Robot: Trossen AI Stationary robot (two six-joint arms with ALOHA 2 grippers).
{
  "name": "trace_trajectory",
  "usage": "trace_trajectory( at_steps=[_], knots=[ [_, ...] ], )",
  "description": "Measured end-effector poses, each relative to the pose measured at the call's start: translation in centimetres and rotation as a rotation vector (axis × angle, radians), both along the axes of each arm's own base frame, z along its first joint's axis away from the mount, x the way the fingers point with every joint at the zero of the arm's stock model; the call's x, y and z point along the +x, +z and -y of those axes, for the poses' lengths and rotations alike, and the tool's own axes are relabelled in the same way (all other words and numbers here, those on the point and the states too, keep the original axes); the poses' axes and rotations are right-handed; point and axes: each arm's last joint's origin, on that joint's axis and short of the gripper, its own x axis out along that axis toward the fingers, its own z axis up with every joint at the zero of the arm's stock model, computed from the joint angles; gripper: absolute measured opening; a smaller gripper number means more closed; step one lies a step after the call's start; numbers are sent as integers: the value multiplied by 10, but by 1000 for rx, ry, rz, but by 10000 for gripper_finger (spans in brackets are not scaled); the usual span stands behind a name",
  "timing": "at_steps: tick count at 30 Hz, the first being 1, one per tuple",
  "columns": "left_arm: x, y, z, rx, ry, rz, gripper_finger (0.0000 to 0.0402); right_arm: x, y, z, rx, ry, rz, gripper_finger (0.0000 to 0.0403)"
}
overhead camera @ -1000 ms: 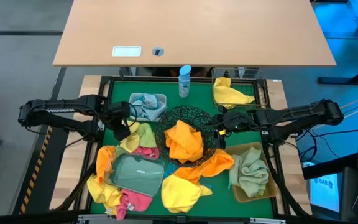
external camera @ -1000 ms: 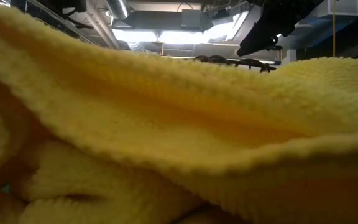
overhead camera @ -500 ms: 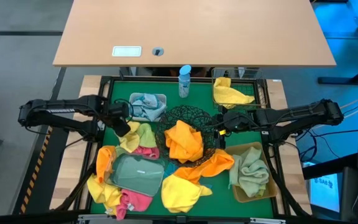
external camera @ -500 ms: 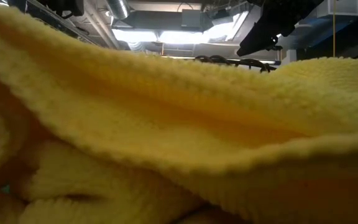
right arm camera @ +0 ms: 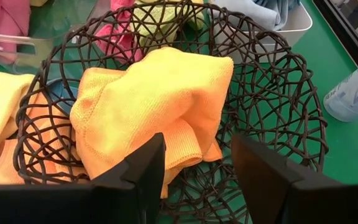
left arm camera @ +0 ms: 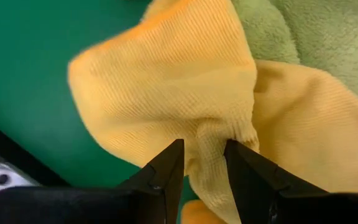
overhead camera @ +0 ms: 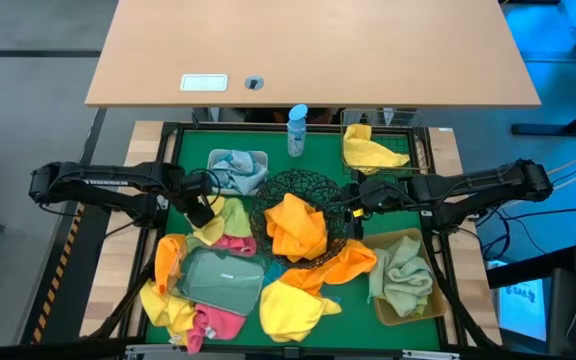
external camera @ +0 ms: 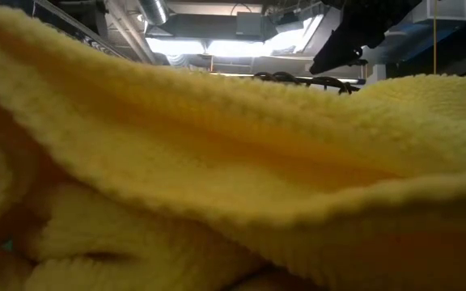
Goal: Sort microfiber towel by color & place in baskets
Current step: Put the yellow microfiber towel into the square wire basket
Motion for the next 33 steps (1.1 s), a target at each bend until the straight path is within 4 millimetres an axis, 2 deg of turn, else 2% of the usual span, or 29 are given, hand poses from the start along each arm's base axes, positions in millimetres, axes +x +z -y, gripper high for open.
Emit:
trace_trajectory(
  at_steps=[6, 16, 23, 33],
  knots=[
    [1, 1, 0, -120, 88, 33, 115, 0, 0, 0, 0, 0, -4, 182],
    [10, 4, -8, -128, 167, 144, 115, 0, 0, 0, 0, 0, -4, 182],
    [10, 3, -9, -94, 179, 138, 115, 0, -1, 0, -1, 0, -7, 182],
    [15, 5, -8, -170, 214, 185, 115, 0, -1, 0, -1, 0, -8, 182]
  ],
)
